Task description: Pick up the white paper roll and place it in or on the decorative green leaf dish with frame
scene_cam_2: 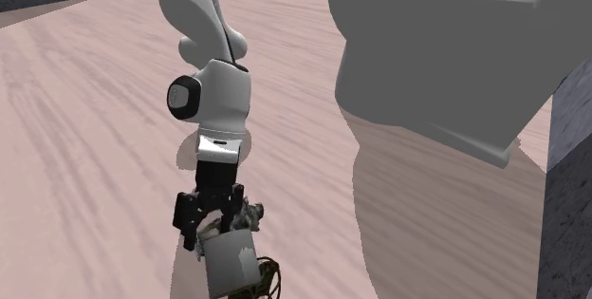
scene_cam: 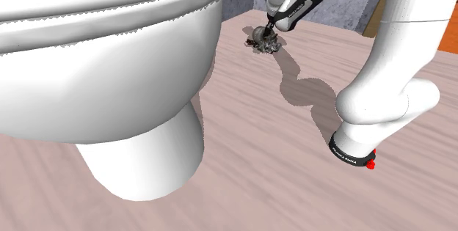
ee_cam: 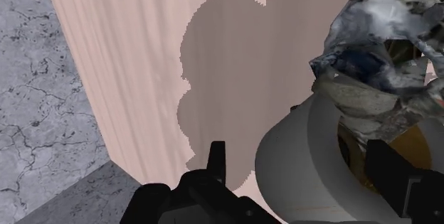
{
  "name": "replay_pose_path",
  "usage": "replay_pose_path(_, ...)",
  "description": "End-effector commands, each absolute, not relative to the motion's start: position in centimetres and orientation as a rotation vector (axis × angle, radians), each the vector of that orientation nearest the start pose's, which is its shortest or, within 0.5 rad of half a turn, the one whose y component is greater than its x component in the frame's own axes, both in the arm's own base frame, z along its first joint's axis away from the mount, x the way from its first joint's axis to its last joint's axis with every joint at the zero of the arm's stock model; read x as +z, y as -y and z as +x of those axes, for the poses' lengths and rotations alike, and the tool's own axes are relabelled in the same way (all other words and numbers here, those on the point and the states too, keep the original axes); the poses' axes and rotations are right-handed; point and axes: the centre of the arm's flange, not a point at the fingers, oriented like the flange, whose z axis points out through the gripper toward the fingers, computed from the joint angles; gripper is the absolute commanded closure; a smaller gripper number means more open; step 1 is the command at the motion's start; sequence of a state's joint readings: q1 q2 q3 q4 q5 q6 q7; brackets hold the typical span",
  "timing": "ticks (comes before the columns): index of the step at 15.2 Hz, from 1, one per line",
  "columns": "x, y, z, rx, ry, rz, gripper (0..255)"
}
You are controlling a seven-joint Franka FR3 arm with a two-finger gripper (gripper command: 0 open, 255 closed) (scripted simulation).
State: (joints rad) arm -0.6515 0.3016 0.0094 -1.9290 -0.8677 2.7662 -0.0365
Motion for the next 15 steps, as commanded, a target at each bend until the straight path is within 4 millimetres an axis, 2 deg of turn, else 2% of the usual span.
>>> replay_pose_path(1, 38.1, 36.2, 53.8, 0.378, -0.157, 2.463, 0)
replay_pose_path(3, 38.2, 36.2, 53.8, 0.378, -0.157, 2.463, 0)
replay_pose_path(7, 41.9, 33.3, 52.2, 0.378, -0.157, 2.463, 0)
replay_pose_path(15, 41.9, 33.3, 52.2, 0.378, -0.157, 2.463, 0)
